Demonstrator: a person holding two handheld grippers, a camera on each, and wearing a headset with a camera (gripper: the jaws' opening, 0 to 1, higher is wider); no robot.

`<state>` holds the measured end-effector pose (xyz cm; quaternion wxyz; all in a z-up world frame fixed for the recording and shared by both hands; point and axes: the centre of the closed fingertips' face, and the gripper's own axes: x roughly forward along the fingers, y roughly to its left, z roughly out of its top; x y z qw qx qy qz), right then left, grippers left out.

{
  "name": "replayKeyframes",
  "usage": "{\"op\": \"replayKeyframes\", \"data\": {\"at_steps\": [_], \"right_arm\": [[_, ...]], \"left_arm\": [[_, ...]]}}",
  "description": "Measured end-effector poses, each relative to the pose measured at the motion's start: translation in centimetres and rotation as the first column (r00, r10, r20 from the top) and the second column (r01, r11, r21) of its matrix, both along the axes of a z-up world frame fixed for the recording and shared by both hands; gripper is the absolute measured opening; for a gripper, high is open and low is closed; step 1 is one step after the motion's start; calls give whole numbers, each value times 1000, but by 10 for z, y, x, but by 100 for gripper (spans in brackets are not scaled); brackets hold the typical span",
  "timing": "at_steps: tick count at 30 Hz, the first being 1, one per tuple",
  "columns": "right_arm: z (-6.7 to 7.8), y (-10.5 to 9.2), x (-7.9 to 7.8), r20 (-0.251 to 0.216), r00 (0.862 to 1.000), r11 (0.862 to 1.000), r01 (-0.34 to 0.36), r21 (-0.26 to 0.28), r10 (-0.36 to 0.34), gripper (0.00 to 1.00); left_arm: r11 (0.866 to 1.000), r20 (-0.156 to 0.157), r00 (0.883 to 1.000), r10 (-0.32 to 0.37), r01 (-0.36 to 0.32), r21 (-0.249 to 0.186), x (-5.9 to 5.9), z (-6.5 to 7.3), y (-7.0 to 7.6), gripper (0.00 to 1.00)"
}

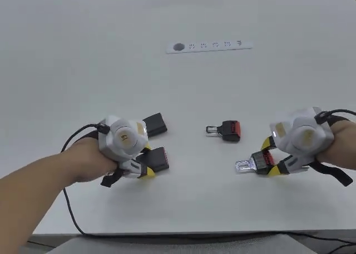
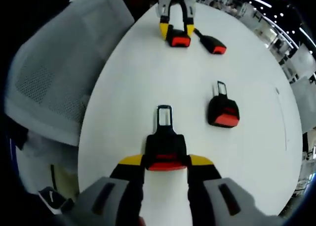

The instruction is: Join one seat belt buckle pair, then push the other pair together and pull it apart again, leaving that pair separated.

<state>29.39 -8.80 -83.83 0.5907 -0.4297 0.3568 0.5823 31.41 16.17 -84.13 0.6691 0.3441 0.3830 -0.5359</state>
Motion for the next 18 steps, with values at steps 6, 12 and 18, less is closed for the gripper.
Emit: {"op": "replayKeyframes", "data": {"at_steps": [6, 12, 18], "right_arm": [[0, 3, -3, -11, 999, 999, 50, 13, -49, 33], [-2, 4, -2, -30, 994, 994, 108, 31, -107, 33], [-3, 5, -3, -26, 991, 991, 130, 27, -129, 33]], "left_arm": [[993, 9, 994, -111, 110, 41, -3, 0, -2, 35], [982, -10, 983, -181, 181, 58, -6, -1, -3, 34], [972, -26, 975, -219, 220, 80, -9, -2, -4, 34]]}}
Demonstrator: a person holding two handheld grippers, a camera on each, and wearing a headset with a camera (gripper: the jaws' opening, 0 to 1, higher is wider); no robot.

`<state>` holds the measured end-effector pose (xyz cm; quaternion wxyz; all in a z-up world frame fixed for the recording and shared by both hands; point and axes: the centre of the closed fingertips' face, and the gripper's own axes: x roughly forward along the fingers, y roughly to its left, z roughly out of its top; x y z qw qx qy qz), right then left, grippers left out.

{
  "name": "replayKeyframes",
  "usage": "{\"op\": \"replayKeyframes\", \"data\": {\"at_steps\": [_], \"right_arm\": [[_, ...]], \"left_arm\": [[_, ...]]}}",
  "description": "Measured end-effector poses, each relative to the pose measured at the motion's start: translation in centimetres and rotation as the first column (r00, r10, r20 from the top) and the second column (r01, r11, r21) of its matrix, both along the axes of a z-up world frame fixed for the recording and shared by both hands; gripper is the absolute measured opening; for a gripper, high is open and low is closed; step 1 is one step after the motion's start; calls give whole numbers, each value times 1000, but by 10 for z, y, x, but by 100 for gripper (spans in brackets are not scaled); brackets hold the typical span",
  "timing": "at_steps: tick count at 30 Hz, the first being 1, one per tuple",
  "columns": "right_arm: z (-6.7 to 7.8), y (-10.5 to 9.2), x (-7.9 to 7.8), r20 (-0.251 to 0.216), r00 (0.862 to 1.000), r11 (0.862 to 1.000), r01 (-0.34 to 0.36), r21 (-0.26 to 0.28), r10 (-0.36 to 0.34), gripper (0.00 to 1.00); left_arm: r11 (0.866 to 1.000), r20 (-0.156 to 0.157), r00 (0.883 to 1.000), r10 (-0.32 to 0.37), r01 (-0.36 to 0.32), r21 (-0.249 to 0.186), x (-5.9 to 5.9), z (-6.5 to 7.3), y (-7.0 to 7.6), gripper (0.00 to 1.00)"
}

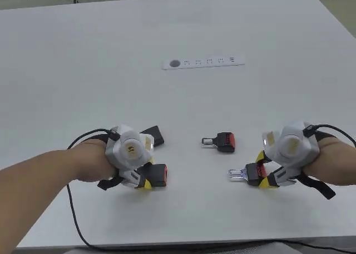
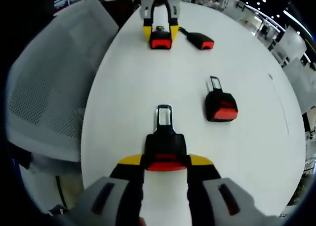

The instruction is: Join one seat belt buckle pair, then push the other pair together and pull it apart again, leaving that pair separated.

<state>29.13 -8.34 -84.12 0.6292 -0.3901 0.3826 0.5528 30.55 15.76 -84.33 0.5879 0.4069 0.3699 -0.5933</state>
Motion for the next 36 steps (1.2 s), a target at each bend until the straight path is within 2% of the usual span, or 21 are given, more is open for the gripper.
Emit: {"op": "replayKeyframes", "data": {"at_steps": [2, 10, 16, 26, 36], "right_arm": [[0, 1, -1, -11, 1000, 1000, 27, 17, -26, 33], [-3, 0, 1, -21, 1000, 1000, 18, 22, -17, 34], [-3, 6, 0, -8, 1000, 1000, 19, 24, -19, 34], [-2, 45, 0, -1, 999, 996, 34, 87, -34, 34], [-2, 88, -1, 6, 999, 988, 48, 148, -49, 34]], "left_arm": [[1000, -5, 1000, -2, 2, -1, 0, 0, 0, 34], [1000, -16, 1000, -7, 6, -9, 0, 0, 0, 34], [1000, -22, 1000, -2, 2, -3, -1, -1, 0, 34], [1000, -36, 999, 16, -16, 0, 0, -1, 0, 35], [1000, -36, 999, 23, -23, -5, 1, -2, 0, 35]]}}
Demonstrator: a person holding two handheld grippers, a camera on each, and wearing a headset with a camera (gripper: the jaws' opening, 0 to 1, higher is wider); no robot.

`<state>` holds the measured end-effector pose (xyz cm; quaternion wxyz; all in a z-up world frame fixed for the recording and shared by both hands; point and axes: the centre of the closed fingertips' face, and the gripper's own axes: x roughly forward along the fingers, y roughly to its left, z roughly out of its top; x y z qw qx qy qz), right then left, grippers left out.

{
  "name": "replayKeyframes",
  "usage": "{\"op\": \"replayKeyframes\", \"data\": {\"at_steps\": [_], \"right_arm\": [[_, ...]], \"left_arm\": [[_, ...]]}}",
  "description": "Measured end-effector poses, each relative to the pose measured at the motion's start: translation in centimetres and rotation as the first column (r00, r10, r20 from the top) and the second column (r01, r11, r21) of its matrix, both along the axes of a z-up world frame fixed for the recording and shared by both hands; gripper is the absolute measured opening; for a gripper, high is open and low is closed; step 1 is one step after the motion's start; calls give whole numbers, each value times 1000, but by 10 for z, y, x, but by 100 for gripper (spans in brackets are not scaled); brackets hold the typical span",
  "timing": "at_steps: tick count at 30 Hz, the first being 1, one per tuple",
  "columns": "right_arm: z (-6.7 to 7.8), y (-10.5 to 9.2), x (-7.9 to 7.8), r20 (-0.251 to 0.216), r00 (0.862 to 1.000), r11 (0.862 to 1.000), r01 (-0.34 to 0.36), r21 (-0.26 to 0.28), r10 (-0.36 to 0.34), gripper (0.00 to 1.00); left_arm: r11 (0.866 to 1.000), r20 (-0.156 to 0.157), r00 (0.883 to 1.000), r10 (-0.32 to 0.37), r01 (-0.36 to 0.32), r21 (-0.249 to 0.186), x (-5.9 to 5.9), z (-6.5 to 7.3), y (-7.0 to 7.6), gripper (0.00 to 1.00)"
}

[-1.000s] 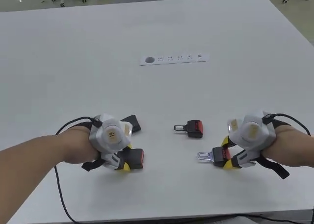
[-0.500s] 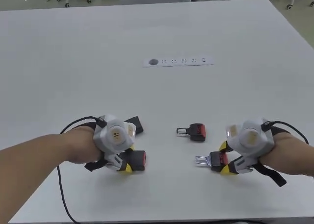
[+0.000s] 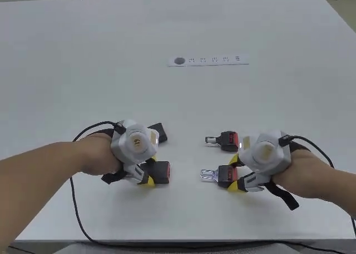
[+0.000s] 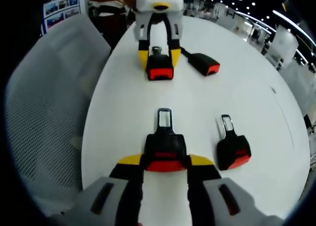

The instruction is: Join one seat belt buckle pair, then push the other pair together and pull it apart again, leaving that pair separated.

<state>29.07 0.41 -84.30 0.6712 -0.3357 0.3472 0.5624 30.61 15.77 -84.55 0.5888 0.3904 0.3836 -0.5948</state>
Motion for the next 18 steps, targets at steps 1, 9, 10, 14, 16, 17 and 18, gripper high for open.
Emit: {"op": "replayKeyframes", "data": {"at_steps": [1, 9, 10, 14, 16, 17, 18], "right_arm": [[0, 3, 0, -1, 1000, 1000, 0, 3, 0, 34], [0, 34, 4, 5, 1000, 1000, -20, 4, 20, 34], [0, 37, 4, 6, 1000, 1000, -22, 6, 22, 34], [0, 47, 5, 9, 1000, 1000, -26, 13, 26, 34], [0, 52, 5, 9, 999, 999, -31, 18, 31, 34], [0, 53, 6, 8, 999, 999, -32, 19, 32, 34], [0, 55, 6, 8, 999, 999, -33, 20, 33, 34]], "left_arm": [[1000, 0, 1000, 0, 0, 0, 0, 0, 0, 35], [1000, 0, 1000, 2, -2, 4, 0, 0, 0, 35], [1000, 0, 1000, 3, -3, 5, 0, 0, -1, 35], [1000, 0, 1000, 7, -7, 6, 0, 0, 0, 35], [1000, 0, 1000, 7, -7, 8, 0, 0, 0, 35], [1000, -1, 1000, 7, -7, 11, 0, 0, 0, 35], [1000, -1, 1000, 6, -6, 14, 0, 0, 0, 35]]}}
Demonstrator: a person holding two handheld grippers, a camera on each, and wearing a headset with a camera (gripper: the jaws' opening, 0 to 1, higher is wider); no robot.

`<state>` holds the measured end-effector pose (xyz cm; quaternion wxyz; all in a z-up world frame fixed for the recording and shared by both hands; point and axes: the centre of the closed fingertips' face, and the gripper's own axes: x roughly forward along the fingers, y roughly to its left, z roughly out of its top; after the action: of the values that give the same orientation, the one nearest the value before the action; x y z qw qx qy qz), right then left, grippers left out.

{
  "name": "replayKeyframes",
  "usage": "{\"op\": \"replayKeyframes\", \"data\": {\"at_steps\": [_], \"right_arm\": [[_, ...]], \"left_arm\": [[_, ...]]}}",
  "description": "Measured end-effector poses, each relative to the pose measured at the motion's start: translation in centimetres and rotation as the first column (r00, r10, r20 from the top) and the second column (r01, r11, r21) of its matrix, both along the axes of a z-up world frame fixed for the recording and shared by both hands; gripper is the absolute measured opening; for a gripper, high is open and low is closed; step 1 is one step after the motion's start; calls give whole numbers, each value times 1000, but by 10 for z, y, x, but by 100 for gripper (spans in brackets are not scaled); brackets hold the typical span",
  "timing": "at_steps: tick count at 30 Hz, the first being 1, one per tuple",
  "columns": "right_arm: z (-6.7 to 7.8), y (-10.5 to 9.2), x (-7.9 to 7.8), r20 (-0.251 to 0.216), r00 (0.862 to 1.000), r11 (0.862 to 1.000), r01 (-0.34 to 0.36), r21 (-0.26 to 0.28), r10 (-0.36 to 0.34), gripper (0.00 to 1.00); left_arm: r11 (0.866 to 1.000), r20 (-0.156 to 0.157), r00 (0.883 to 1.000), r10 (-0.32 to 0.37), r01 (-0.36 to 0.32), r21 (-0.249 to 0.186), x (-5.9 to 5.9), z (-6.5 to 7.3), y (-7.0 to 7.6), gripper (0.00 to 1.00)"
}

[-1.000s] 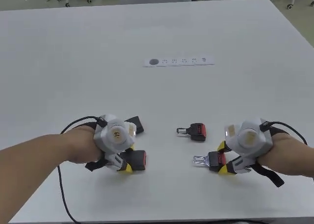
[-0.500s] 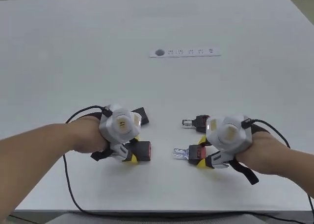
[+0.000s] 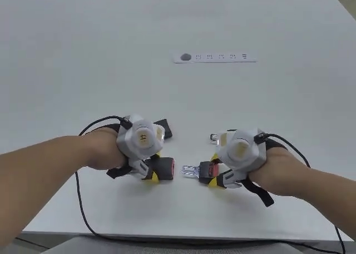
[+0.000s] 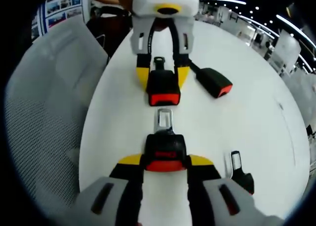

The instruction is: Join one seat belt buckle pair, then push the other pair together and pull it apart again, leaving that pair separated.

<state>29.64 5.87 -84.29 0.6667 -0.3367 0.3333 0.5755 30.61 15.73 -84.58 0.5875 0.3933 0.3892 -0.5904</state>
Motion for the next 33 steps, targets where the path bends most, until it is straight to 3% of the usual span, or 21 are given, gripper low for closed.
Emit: {"op": "replayKeyframes", "data": {"at_steps": [11, 33], "right_arm": [[1, 15, -1, 21, 1000, 1000, -23, -7, 23, 34], [2, 14, 3, 30, 999, 999, -32, -8, 32, 34]], "left_arm": [[1000, 1, 1000, 1, -1, -2, 0, 0, 0, 35], [1000, 0, 1000, 1, -1, 7, 0, 0, 0, 35]]}}
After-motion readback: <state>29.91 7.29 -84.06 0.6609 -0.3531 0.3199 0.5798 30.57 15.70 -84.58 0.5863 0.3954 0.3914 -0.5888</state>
